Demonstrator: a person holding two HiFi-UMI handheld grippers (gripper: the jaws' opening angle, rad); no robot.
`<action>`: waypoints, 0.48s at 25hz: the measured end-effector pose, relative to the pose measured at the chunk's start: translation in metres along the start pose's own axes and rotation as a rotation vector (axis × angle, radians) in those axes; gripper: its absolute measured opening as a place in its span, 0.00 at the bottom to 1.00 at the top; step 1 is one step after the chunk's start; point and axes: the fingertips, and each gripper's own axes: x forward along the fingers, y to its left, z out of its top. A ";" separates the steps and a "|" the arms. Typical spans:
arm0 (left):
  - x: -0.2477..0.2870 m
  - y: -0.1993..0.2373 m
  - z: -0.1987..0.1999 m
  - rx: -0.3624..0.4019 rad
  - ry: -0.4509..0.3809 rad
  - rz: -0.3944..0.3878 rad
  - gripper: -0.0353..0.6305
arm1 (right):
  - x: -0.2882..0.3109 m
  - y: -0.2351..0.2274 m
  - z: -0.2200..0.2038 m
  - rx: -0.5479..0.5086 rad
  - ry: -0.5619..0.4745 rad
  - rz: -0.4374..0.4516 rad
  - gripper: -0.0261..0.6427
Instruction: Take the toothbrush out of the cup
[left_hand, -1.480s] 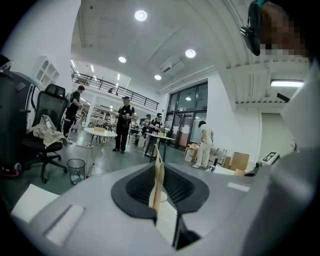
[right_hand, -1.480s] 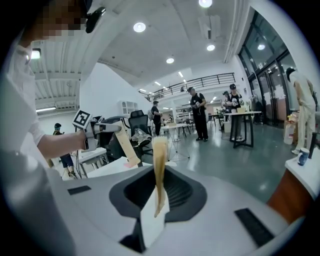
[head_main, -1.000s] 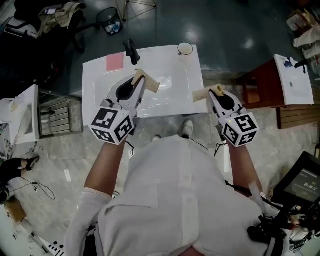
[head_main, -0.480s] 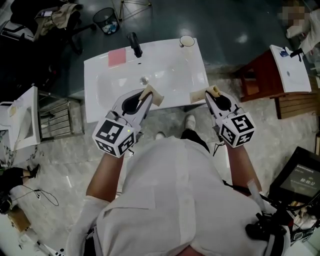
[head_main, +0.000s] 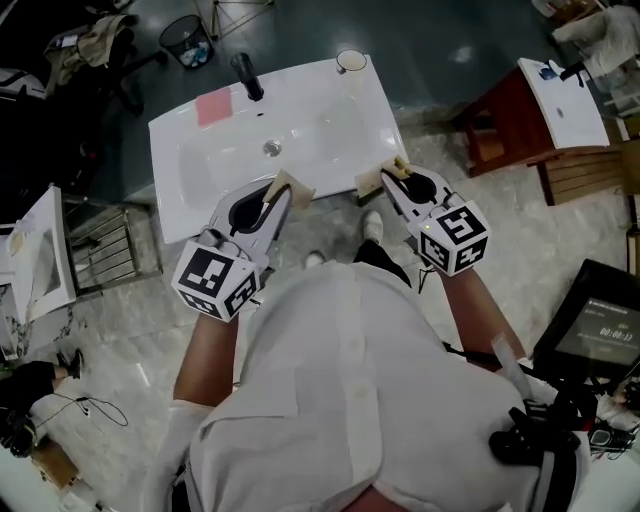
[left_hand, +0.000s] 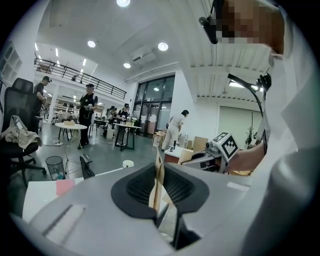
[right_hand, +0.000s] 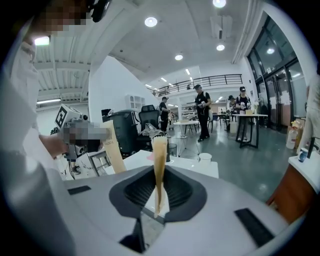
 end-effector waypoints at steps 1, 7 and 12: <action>-0.001 -0.002 0.000 0.003 0.001 -0.004 0.13 | 0.000 0.002 0.000 0.000 0.000 0.001 0.11; -0.011 -0.007 -0.006 -0.002 -0.008 -0.021 0.13 | 0.001 0.018 0.000 -0.013 -0.002 0.005 0.11; -0.015 -0.007 -0.007 0.011 -0.002 -0.025 0.13 | 0.004 0.023 0.003 -0.021 -0.004 0.008 0.11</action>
